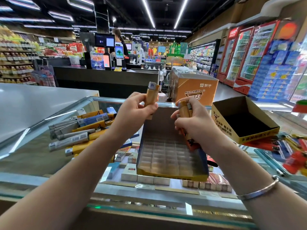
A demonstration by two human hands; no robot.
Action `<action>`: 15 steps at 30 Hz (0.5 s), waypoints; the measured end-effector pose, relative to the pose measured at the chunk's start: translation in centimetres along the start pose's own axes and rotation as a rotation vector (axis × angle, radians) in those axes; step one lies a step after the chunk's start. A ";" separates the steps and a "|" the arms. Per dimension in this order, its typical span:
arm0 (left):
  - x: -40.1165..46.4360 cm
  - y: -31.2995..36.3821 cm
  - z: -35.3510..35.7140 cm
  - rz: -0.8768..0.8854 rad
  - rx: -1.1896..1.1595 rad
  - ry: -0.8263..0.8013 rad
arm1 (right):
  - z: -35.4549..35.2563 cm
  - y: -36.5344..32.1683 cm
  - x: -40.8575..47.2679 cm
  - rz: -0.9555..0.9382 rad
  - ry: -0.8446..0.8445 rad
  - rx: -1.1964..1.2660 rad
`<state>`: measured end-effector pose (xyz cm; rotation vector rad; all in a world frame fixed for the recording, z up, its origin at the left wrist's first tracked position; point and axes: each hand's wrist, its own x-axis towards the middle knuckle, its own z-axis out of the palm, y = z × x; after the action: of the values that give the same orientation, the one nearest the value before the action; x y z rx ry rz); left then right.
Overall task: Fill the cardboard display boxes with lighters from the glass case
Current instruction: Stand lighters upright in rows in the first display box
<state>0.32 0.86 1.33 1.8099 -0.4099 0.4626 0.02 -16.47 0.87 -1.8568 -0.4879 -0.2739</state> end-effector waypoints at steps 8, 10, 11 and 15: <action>0.2 -0.6 -0.4 0.106 0.053 -0.035 | 1.1 0.3 -0.5 0.048 -0.240 -0.385; 0.1 -0.8 -0.5 0.149 0.165 0.000 | 1.0 0.2 -0.5 0.069 -0.240 -0.375; 0.1 -0.9 -0.5 0.184 0.215 0.012 | 1.1 0.1 -0.5 0.072 -0.242 -0.373; -0.1 -1.3 -0.8 0.300 0.486 -0.011 | 1.2 0.0 -0.5 0.074 -0.242 -0.360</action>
<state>0.80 1.99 0.41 2.2289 -0.6203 0.8154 -0.47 -15.49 0.23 -2.2695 -0.5607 -0.0889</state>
